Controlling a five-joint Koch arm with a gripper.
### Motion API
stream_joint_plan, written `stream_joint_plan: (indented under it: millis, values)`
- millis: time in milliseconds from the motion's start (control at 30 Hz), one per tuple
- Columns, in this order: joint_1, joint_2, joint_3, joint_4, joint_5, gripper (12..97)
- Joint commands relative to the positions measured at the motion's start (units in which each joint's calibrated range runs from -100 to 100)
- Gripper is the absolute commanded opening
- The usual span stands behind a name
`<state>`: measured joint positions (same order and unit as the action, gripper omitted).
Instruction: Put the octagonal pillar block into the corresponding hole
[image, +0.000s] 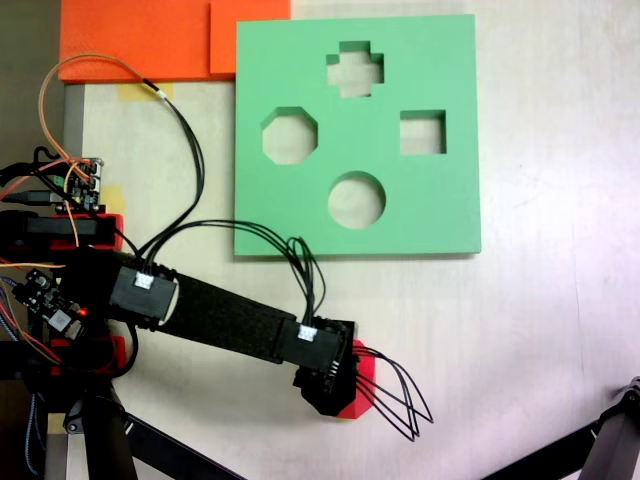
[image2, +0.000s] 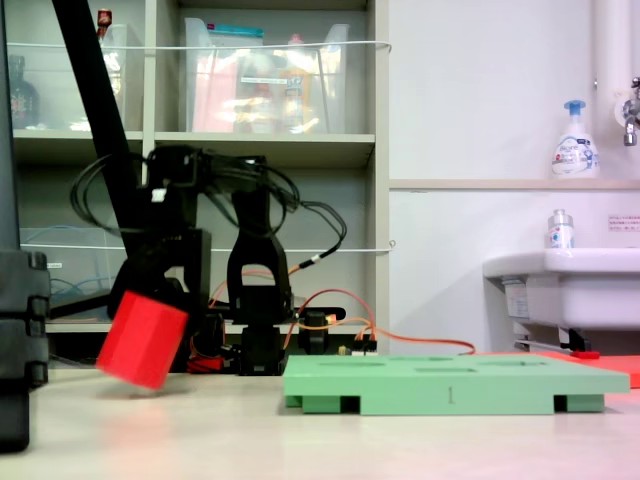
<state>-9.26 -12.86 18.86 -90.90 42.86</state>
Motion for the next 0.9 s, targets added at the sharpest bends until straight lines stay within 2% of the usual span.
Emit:
stream_joint_plan:
  millis: [0,267,500,767,867]
  values:
    - [1.1,-11.3,1.7,-3.8,1.4,34.7]
    - [7.8,-36.7,-3.0,-6.1,7.8,34.8]
    - [21.3,-44.5,-14.1,-4.3,21.1,35.1]
    - [34.7,-44.5,-27.1,25.2,31.1,35.8]
    - [37.5,-40.4,-28.5,35.6,33.1,41.3]
